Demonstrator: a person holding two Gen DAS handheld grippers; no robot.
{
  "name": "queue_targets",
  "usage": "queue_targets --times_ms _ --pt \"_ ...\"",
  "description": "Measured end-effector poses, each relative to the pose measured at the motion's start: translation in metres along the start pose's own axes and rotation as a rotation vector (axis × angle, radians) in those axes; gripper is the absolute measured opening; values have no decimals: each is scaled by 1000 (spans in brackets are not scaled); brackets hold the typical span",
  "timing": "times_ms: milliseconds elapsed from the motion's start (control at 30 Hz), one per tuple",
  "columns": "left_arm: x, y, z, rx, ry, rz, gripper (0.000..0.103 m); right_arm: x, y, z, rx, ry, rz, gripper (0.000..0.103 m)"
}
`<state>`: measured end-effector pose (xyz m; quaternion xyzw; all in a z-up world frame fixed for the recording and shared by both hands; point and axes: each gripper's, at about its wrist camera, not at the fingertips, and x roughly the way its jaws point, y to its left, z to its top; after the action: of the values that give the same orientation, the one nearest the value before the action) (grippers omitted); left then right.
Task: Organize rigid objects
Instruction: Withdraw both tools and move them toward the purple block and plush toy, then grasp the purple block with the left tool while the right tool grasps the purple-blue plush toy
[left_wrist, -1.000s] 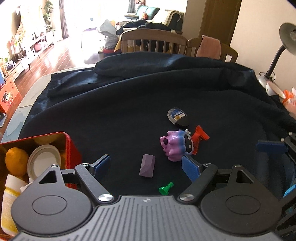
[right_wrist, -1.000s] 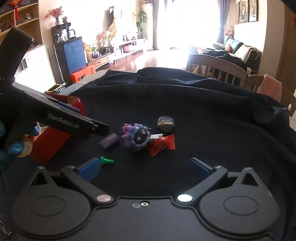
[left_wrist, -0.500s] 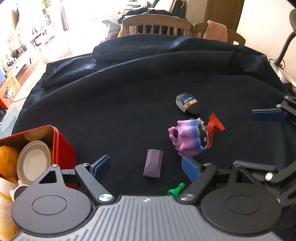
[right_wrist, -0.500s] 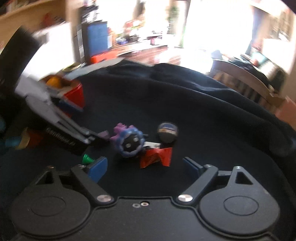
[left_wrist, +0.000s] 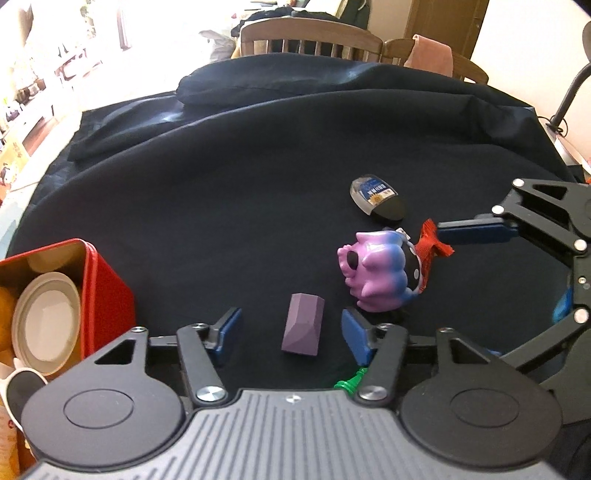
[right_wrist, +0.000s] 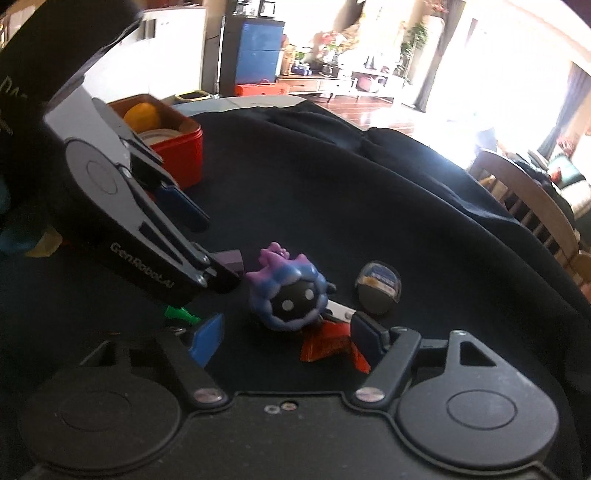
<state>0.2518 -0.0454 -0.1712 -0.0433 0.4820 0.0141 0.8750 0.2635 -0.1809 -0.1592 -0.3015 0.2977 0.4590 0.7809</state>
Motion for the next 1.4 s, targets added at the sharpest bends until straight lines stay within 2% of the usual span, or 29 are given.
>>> queue_targets --times_ms 267,400,433,500,633,1033,1400 --pt "6 -1 1 -7 14 -23 41 13 -1 4 -6 -5 22 68" --pt "7 -4 1 9 15 -19 39 19 -2 4 6 -2 28 62" --pt "8 -4 2 13 16 -20 36 19 -1 4 6 -1 24 61" --pt "8 -6 2 21 19 -19 32 20 1 5 8 -8 12 52" --pt "8 -10 2 45 20 10 21 18 1 4 29 -15 7 52" --pt "-2 -11 -2 20 26 13 21 -12 13 -9 139 -53 -31 51" --pt "-40 -9 -13 -17 -8 18 21 -48 23 -11 255 -80 -45 52"
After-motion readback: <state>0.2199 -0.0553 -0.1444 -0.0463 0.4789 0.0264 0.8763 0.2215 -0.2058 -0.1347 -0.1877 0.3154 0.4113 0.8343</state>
